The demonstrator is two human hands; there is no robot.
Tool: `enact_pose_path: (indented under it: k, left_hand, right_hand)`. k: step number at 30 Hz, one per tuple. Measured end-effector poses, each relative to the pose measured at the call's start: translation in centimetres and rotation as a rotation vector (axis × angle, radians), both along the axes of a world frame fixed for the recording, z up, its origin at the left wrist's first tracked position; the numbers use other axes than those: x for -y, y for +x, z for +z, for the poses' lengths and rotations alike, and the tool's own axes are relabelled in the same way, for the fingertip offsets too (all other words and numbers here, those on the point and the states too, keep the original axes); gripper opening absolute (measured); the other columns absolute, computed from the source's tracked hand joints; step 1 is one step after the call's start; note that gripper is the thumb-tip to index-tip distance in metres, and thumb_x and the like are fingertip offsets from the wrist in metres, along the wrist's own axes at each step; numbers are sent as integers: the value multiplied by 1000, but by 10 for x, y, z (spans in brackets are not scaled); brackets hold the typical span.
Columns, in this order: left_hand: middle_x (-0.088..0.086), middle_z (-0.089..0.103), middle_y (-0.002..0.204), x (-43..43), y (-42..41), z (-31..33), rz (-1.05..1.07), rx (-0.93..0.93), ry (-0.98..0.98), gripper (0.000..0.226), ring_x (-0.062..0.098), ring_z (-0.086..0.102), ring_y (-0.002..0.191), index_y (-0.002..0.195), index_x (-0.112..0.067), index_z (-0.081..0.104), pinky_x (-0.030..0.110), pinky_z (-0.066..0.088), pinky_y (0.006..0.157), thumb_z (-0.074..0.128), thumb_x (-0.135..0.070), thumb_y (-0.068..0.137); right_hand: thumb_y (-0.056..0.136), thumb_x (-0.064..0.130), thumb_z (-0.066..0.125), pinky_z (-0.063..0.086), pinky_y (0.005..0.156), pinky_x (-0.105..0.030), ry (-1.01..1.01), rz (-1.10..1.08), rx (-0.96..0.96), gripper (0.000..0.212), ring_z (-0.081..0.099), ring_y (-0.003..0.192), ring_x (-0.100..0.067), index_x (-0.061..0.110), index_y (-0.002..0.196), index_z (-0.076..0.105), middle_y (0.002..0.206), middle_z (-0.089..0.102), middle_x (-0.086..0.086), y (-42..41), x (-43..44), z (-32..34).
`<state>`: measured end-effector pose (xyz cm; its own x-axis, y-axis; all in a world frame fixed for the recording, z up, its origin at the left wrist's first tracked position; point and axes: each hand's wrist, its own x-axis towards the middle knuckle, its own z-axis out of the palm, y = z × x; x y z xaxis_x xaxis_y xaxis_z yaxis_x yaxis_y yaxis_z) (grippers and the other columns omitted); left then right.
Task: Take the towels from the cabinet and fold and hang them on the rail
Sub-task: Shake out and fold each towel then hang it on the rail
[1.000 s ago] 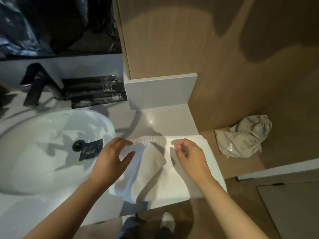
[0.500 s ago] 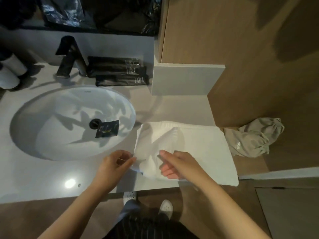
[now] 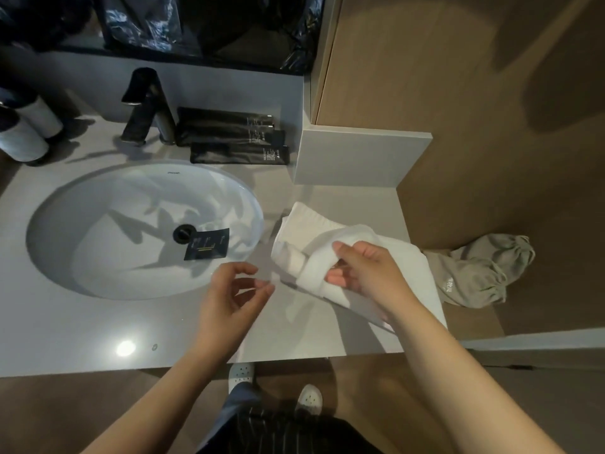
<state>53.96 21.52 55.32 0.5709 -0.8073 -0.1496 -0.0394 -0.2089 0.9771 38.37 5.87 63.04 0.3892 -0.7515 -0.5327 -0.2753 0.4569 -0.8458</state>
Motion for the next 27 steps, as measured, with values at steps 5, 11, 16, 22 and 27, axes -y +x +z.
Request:
enact_pose_path:
  k: [5,11,16,22,27]
  left_hand:
    - [-5,62,95,12,-28,-18,-99,296,-23,31,7,64,88,97,-28,59,30,56,80,81,-17,78]
    - [-13,61,82,30,-46,-36,83,132,46,29,3,62,79,90,-35,56,10,49,70,81,-32,75]
    - [-12,63,78,40,-64,-44,103,190,52,24,2,61,76,83,-22,63,8,46,68,82,-33,74]
    - [-13,65,86,51,-70,-38,138,152,56,31,-2,62,85,90,-21,66,7,47,74,78,-44,74]
    - [-9,68,87,57,-72,-39,198,109,32,21,0,64,85,91,-16,70,10,49,76,80,-29,77]
  right_hand:
    - [96,15,60,61,72,-29,66,-18,73,22,67,70,-21,5,78,54,76,65,-15,8,9,-2]
    - [96,15,60,58,67,-25,73,25,83,23,67,68,-18,8,74,56,76,66,-12,15,10,-13]
    - [96,15,60,57,67,-24,79,47,83,23,69,65,-16,9,75,60,67,69,-5,18,16,-16]
    - [97,17,59,59,76,-30,59,54,56,21,69,69,-17,10,77,62,74,69,-8,19,23,-16]
    - [98,15,57,60,74,-28,78,79,77,18,70,72,-19,8,82,63,80,70,-11,23,24,-16]
